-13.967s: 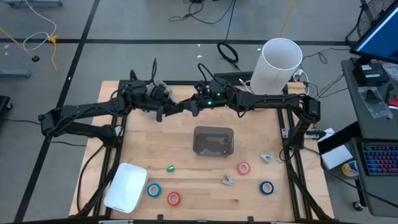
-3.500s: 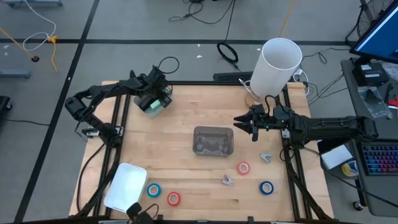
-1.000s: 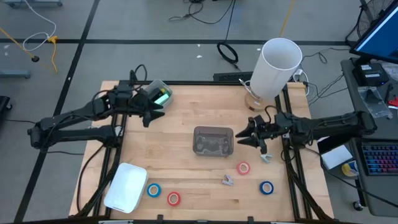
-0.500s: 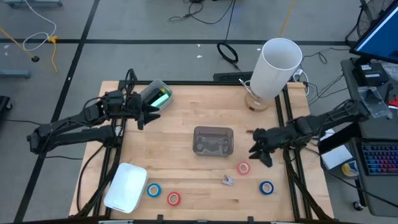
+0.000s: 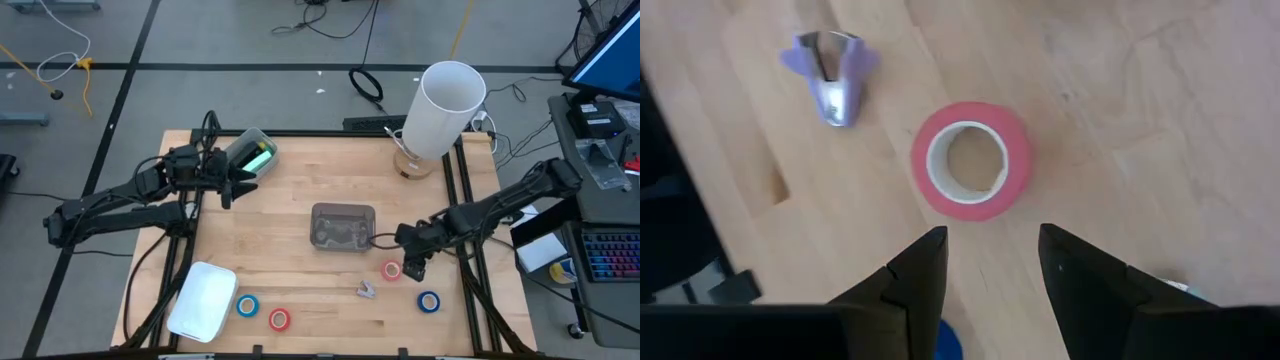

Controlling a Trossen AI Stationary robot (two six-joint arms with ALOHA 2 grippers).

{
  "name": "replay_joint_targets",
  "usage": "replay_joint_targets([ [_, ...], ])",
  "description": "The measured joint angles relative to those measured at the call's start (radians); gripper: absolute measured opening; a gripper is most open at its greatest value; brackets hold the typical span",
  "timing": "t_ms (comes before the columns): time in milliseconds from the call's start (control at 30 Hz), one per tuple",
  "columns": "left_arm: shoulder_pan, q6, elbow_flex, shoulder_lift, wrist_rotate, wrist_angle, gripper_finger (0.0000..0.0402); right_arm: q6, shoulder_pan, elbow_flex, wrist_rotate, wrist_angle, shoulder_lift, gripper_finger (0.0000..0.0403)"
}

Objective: Pick and place Stapler, Stapler remover, tape
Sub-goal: Put the pink tape into the white bin

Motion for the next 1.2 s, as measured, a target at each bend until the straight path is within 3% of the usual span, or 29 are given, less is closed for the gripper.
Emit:
replay_joint_targets([
  [267, 0.0, 0.013, 0.0, 0.0, 0.0, 0.0, 0.0241, -0.007, 0.0, -0.001, 0.006, 0.029, 0.101, 0.0155],
  [400, 0.0, 0.013, 0.0, 0.0, 0.0, 0.0, 0.0241, -0.001, 0.0, -0.024, 0.059, 0.067, 0.131, 0.0155],
  [1200, 0.0, 0.002, 0.0, 0.0, 0.0, -0.002, 0.0241, 0.084, -0.001, -0.298, 0.052, 0.509, 0.128, 0.0155],
])
